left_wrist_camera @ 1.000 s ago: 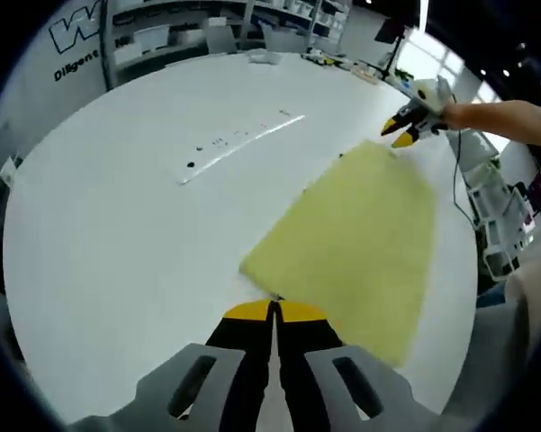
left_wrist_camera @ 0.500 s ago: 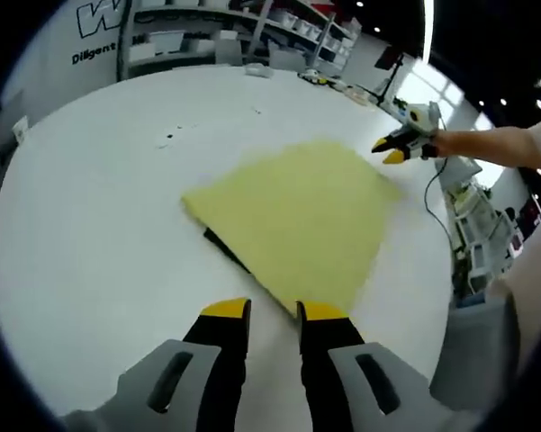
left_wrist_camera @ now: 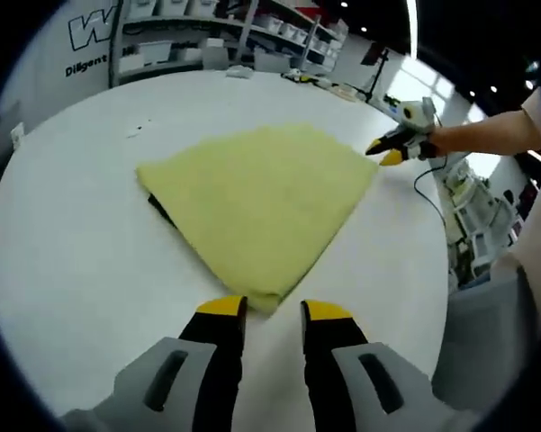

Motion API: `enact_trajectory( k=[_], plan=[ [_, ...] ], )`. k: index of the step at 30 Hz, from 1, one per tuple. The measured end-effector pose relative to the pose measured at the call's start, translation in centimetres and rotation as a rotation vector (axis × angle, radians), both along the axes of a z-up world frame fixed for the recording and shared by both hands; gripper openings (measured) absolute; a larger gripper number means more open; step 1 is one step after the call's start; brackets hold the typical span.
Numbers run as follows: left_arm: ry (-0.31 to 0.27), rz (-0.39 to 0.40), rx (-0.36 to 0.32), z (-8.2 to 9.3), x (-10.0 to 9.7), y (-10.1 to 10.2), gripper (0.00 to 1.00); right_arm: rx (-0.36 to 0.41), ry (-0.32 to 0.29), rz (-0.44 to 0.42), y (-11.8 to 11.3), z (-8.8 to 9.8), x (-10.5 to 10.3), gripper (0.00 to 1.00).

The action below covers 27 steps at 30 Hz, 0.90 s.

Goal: Fold the garment on the visible template until the final outline fits inside the template.

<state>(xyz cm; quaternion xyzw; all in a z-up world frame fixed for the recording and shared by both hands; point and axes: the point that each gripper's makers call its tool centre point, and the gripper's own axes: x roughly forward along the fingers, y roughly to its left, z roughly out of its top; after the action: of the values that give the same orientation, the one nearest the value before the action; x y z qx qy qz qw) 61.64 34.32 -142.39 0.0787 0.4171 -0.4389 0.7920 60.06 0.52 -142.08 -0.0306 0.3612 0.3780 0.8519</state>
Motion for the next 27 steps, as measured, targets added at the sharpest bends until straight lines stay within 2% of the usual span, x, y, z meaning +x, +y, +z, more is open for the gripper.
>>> enact_trajectory(
  k=[6, 13, 19, 27],
  plan=[
    [0.006, 0.07, 0.006, -0.7, 0.4, 0.1, 0.14, 0.012, 0.011, -0.026, -0.3, -0.5, -1.1, 0.28],
    [0.005, 0.068, 0.004, -1.2, 0.0, 0.0, 0.02, 0.011, 0.009, -0.009, 0.0, -0.8, -1.8, 0.25],
    [-0.011, 0.054, 0.0, -1.1, -0.2, -0.1, 0.01, 0.016, -0.008, 0.025, 1.2, -0.8, -1.4, 0.23],
    [-0.016, 0.044, -0.002, -0.9, -0.2, 0.1, 0.01, 0.012, -0.023, 0.07, 1.8, -0.6, -0.8, 0.12]
  ],
)
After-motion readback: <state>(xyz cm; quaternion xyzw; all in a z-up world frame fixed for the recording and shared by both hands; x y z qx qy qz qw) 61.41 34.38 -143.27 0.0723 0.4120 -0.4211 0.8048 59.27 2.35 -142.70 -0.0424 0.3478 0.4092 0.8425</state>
